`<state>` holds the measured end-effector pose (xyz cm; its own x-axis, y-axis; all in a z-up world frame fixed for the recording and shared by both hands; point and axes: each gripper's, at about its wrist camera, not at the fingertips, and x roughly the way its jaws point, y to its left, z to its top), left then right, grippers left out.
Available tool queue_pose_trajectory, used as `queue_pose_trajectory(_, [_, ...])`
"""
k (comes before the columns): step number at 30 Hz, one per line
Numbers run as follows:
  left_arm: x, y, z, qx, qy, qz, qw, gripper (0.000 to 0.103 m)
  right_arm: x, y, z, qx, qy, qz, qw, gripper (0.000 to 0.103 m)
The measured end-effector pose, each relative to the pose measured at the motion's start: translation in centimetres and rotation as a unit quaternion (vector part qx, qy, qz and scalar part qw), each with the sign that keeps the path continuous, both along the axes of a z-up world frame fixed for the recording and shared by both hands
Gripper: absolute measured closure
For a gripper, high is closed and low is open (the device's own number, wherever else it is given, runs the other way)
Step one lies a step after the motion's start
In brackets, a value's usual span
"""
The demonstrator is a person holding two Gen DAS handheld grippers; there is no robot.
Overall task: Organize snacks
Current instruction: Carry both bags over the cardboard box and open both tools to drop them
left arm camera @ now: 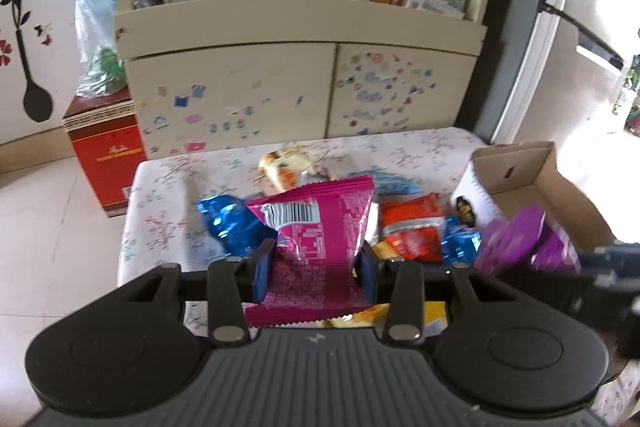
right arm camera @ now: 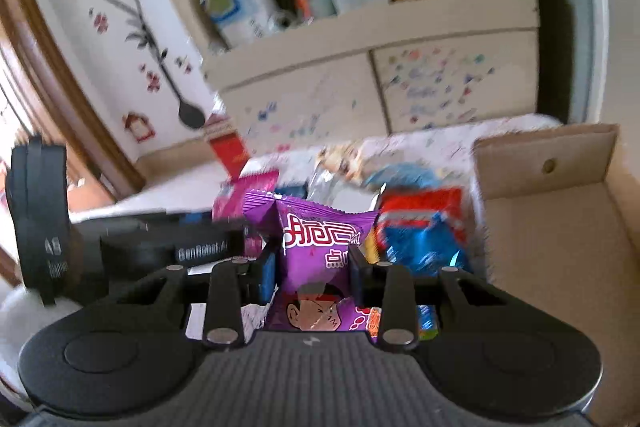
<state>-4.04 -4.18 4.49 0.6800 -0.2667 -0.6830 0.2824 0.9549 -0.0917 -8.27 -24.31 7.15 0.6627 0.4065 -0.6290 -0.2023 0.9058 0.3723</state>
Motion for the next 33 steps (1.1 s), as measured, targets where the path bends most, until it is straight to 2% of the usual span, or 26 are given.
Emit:
queue_pose_trajectory(6, [-0.2, -2.0, 0.2, -0.018, -0.003, -0.030, 0.9994, 0.062, -0.3, -3.1, 1.1, 0.006, -0.021, -0.064, 0.998, 0.062])
queue_pose_trajectory(13, [-0.9, -4.5, 0.3, -0.047, -0.007, -0.076, 0.9960, 0.062, -1.0, -6.6, 1.0, 0.006, -0.016, -0.148, 0.989, 0.062])
queue_pose_trajectory(18, [-2.0, -7.4, 0.5, -0.066, -0.019, -0.129, 0.9893, 0.062, -1.5, -8.2, 0.7, -0.014, 0.002, -0.207, 0.978, 0.062])
queue_pose_trajectory(23, [-2.4, -10.3, 0.1, -0.088, -0.009, -0.171, 0.9814, 0.062, -2.5, -10.1, 0.6, -0.023, 0.011, -0.259, 0.965, 0.062])
queue_pose_trajectory(33, [-2.9, -15.2, -0.8, -0.105, 0.002, -0.221, 0.9696, 0.062, -3.5, -12.2, 0.2, -0.031, 0.026, -0.319, 0.947, 0.062])
